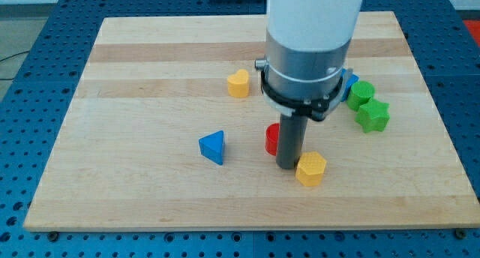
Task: Slide blue triangle diagonally to the top left of the yellow hexagon
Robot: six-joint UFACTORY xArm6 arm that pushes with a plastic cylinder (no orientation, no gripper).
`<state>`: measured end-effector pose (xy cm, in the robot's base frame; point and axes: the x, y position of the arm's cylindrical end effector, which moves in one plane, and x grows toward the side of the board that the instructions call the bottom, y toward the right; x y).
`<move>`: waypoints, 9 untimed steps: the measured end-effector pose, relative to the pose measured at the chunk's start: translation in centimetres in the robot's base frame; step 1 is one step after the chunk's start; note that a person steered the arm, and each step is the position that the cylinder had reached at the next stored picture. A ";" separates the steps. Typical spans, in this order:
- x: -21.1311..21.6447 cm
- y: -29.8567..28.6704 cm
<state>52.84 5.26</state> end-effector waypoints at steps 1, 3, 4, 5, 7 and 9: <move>-2.9 -0.1; -8.1 -1.4; -7.5 -1.3; -2.8 1.0; 4.2 -15.6; -1.9 -11.4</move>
<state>50.90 -6.18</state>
